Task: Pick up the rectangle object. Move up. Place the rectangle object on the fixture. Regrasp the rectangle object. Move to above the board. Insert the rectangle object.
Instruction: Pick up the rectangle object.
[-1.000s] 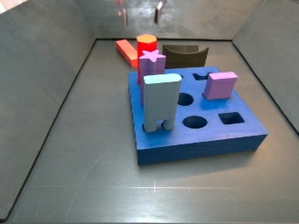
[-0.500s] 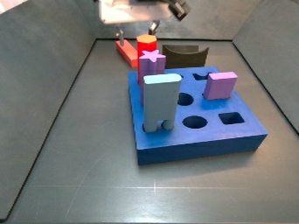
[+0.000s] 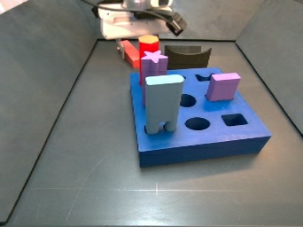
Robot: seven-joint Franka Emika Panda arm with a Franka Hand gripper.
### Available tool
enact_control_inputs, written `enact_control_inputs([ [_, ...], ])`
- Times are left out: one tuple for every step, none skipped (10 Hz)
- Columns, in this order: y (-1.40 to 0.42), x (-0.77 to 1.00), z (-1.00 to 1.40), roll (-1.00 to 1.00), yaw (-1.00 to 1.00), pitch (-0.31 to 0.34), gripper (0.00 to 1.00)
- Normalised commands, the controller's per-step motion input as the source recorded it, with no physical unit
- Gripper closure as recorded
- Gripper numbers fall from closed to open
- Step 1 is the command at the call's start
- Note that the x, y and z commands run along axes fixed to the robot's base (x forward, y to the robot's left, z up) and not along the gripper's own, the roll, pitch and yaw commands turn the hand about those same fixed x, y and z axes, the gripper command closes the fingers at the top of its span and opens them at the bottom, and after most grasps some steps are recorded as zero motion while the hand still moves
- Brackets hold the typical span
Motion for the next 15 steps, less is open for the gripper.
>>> enact_control_inputs([
  [0.0,-0.04,-0.4,-0.19,0.0,-0.206,0.0],
  [0.0,0.0,-0.17,-0.08,0.0,-0.124,0.0],
  [0.0,0.0,0.0,0.0,0.0,0.003,0.0],
  [0.0,0.0,0.0,0.0,0.0,0.0,0.0],
  [0.0,0.0,0.0,0.0,0.0,0.0,1.0],
  [0.0,0.0,0.0,0.0,0.0,0.0,1.0],
  [0.0,0.0,0.0,0.0,0.0,0.0,1.0],
  [0.0,0.0,0.0,0.0,0.0,0.0,1.0],
  [0.0,0.0,0.0,0.0,0.0,0.0,1.0],
  [0.0,0.0,0.0,0.0,0.0,0.0,1.0],
  [0.0,0.0,0.0,0.0,0.0,0.0,1.0],
  [0.0,0.0,0.0,0.0,0.0,0.0,1.0],
  [0.0,0.0,0.0,0.0,0.0,0.0,1.0],
  [0.0,0.0,0.0,0.0,0.0,0.0,1.0],
  [0.0,0.0,0.0,0.0,0.0,0.0,1.0],
])
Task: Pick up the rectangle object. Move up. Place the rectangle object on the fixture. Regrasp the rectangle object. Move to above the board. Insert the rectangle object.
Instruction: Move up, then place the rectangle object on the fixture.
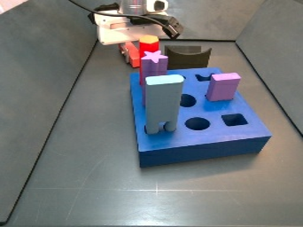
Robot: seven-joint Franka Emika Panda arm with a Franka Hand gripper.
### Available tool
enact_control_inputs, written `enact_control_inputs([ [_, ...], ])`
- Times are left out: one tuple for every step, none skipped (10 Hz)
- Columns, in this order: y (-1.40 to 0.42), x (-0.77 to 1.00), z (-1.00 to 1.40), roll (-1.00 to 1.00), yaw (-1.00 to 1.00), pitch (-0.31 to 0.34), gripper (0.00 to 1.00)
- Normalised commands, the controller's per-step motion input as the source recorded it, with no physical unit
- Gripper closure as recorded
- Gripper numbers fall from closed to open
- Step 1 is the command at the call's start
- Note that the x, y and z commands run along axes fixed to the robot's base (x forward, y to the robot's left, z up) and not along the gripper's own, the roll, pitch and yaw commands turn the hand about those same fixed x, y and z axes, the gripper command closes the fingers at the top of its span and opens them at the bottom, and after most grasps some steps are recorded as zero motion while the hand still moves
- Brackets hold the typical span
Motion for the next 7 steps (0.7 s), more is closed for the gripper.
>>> enact_control_inputs([
  [0.0,0.0,0.83,0.0,0.0,0.0,1.0],
  [-0.02,0.0,0.82,0.0,-0.01,0.007,1.0],
  [-0.02,-0.03,0.72,0.0,-0.01,0.02,1.0],
  [0.0,-0.03,0.56,0.01,-0.01,0.025,1.0],
  [0.0,-0.02,0.42,0.03,-0.01,0.032,1.0],
  [0.0,-0.02,0.27,0.03,-0.02,0.04,1.0],
  [0.0,0.0,1.0,0.0,0.0,0.0,1.0],
])
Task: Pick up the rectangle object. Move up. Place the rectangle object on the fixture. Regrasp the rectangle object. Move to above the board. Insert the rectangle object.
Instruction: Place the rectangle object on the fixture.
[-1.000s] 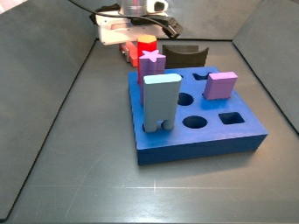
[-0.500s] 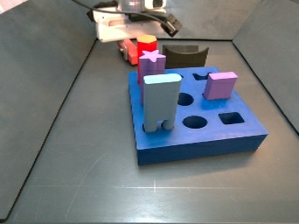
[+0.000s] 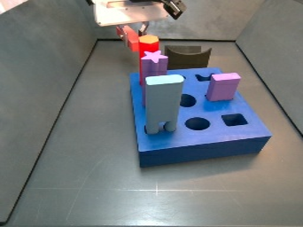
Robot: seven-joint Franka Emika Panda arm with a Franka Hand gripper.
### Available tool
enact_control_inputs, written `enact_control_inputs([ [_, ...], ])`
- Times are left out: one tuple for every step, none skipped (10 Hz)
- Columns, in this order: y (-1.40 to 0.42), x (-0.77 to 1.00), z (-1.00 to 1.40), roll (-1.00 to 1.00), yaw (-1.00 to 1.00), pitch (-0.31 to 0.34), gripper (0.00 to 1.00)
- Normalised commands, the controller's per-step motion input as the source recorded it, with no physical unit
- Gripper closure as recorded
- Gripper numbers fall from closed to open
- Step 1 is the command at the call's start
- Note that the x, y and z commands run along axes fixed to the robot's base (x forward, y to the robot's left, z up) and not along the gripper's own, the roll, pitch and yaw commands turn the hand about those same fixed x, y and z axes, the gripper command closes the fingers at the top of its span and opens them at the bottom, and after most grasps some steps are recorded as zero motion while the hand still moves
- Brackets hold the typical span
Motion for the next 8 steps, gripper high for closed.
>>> enact_control_inputs([
  [0.0,0.01,1.0,0.01,0.0,-0.015,1.0],
  [0.0,-0.01,1.0,0.01,0.0,0.015,1.0],
  [0.0,-0.01,1.0,0.02,-0.01,0.024,1.0],
  [0.01,-0.02,1.0,0.03,-0.01,0.028,1.0],
  [0.01,-0.02,1.0,0.05,-0.02,0.031,1.0],
  [0.01,-0.03,1.0,0.06,-0.02,0.035,1.0],
  [0.01,-0.03,1.0,0.06,-0.01,0.037,1.0],
  [0.01,-0.03,0.84,0.07,-0.01,0.048,1.0],
])
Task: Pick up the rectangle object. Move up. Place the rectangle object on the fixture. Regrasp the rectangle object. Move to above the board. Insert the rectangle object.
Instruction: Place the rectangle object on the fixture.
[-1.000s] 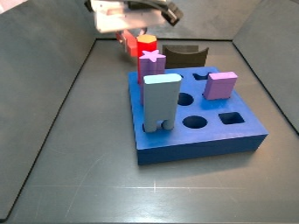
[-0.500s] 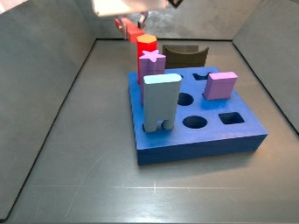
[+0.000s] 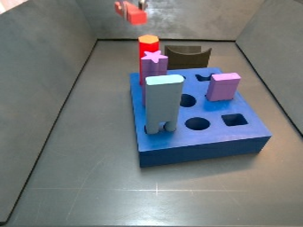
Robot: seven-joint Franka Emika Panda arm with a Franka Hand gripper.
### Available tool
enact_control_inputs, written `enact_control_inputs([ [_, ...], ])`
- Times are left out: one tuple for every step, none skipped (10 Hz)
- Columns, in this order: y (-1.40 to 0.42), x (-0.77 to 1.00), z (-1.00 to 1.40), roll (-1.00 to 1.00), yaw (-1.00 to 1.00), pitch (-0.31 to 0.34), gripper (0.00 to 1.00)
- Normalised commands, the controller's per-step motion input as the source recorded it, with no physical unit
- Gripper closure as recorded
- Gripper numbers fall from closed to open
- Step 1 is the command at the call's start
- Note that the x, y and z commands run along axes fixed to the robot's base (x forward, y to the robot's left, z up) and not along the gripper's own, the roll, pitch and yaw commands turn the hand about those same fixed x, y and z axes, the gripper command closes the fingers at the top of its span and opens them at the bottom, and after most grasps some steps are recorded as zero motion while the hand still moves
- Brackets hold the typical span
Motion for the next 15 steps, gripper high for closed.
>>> enact_control_inputs([
  [0.01,-0.02,0.68,0.08,-0.01,0.056,1.0],
  [0.01,-0.01,0.47,0.09,0.0,0.069,1.0],
  [0.01,0.0,0.37,0.09,0.0,0.077,1.0],
  [-0.7,1.0,0.16,-0.11,-1.0,-0.061,1.0],
  [-0.7,1.0,0.13,-0.12,-1.0,-0.053,1.0],
  [-0.62,1.0,0.11,-0.15,-1.0,-0.042,1.0],
  [-0.56,1.0,0.1,-0.18,-1.0,-0.033,1.0],
  [-0.52,1.0,0.09,-0.22,-1.0,-0.014,1.0],
  [-0.48,1.0,0.08,-0.22,-0.81,0.011,1.0],
  [-0.42,1.0,0.08,-0.19,-0.5,0.04,1.0],
  [-0.39,1.0,0.07,-0.17,-0.33,0.061,1.0],
  [-0.33,1.0,0.06,-0.14,-0.19,0.086,1.0],
  [-0.29,1.0,0.06,-0.13,-0.13,0.097,1.0],
  [-0.27,1.0,0.05,-0.12,-0.1,0.103,1.0],
  [-0.23,1.0,0.05,-0.11,-0.05,0.122,1.0],
])
